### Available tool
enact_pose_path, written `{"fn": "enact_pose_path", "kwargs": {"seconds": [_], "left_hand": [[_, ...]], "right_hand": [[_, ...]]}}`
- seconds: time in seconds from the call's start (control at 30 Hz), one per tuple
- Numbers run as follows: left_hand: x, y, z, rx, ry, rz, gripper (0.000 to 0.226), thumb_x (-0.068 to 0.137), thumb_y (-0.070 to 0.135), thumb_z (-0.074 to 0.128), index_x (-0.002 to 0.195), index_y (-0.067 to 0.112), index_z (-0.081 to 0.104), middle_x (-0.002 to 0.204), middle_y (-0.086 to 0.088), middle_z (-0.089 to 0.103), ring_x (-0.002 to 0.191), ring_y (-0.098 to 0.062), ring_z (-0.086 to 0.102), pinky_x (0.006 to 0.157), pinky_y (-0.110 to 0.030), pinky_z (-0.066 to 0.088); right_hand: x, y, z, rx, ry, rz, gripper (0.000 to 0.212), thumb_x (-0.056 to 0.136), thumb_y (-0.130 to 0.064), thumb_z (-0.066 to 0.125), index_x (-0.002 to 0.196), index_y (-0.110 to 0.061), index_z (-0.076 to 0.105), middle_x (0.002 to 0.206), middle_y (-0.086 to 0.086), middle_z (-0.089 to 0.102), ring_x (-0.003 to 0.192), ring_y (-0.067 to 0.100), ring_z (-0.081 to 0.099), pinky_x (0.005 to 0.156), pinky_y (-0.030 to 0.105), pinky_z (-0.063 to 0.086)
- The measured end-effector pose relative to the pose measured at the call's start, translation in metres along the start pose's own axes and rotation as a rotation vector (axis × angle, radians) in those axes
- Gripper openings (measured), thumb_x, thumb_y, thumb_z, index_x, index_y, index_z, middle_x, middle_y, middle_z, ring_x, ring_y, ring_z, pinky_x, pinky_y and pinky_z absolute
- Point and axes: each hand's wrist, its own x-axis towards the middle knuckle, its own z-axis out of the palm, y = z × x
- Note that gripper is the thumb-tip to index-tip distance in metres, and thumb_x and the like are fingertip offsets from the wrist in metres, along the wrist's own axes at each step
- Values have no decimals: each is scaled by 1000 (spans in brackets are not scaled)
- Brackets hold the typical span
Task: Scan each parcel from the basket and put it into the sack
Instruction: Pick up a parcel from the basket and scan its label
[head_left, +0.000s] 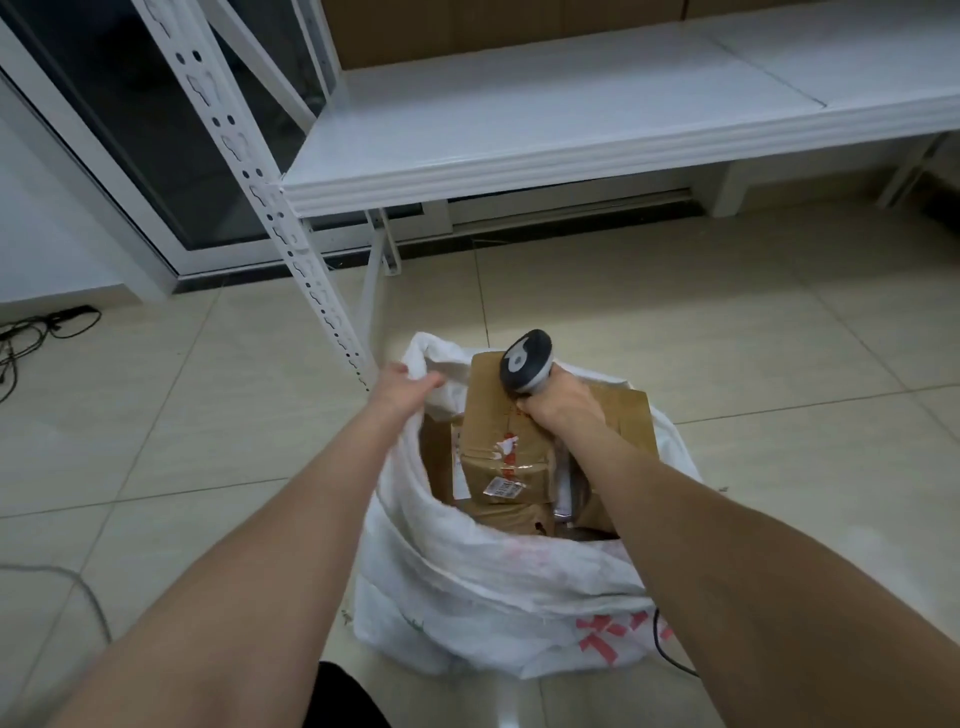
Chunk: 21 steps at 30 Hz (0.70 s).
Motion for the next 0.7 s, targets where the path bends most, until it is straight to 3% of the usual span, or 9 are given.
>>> {"fn": "enact_pose_path", "kwargs": {"seconds": [0.1, 0.23, 0.3, 0.4, 0.47, 0.53, 0.6, 0.7], "left_hand": [[-18, 29, 35, 402, -21, 72, 82, 82, 64, 51, 149, 29, 20, 148, -15, 33, 137, -36, 29, 109, -46, 31], [-31, 43, 70, 626, -61, 65, 89, 76, 68, 58, 147, 32, 19, 145, -18, 32, 135, -38, 29, 105, -58, 31], [-39, 45, 82, 690, -27, 47, 93, 76, 67, 59, 149, 30, 14, 153, -18, 20, 140, -41, 18, 107, -63, 26], [-46, 54, 87, 825, 63, 110, 96, 79, 71, 52, 151, 23, 10, 158, -18, -1, 144, -41, 1, 108, -65, 20], [-48, 57, 95, 906, 107, 225, 89, 80, 71, 48, 149, 24, 17, 157, -16, 8, 144, -41, 6, 108, -62, 21], [-49, 57, 109, 884, 108, 323, 79, 81, 68, 49, 144, 26, 25, 148, -15, 29, 135, -38, 29, 104, -53, 35], [-51, 57, 120, 808, 109, 316, 81, 80, 66, 53, 143, 26, 22, 134, -16, 41, 119, -34, 46, 90, -41, 44], [-46, 56, 138, 629, 10, 220, 95, 71, 68, 61, 146, 27, 20, 139, -17, 39, 121, -35, 48, 91, -44, 47]], "right_hand": [[-3, -3, -8, 163, -7, 3, 37, 83, -37, 68, 115, -19, 58, 112, 5, 64, 107, 27, 59, 94, 39, 50], [-3, 30, -27, 383, 86, 164, 23, 87, -36, 62, 87, -13, 59, 89, 5, 63, 78, 19, 58, 73, 30, 48], [-5, 60, -37, 517, 127, 273, 22, 88, -32, 62, 90, -10, 62, 82, 7, 62, 73, 21, 58, 66, 30, 47], [-7, 96, -47, 648, 173, 400, 21, 90, -20, 60, 102, -2, 60, 82, 10, 60, 81, 28, 60, 73, 35, 50], [-10, 117, -50, 711, 162, 490, 17, 93, -16, 56, 101, -1, 56, 79, 11, 56, 78, 29, 59, 77, 37, 50], [-12, 134, -50, 739, 149, 563, 16, 94, -15, 55, 103, -2, 54, 74, 10, 51, 70, 26, 55, 75, 36, 49], [-13, 148, -48, 753, 124, 603, 17, 92, -14, 57, 104, -2, 52, 74, 10, 50, 68, 24, 52, 76, 36, 47], [-15, 159, -42, 790, 75, 618, 21, 90, -14, 61, 101, -5, 45, 78, 10, 46, 88, 28, 53, 88, 41, 47]]}}
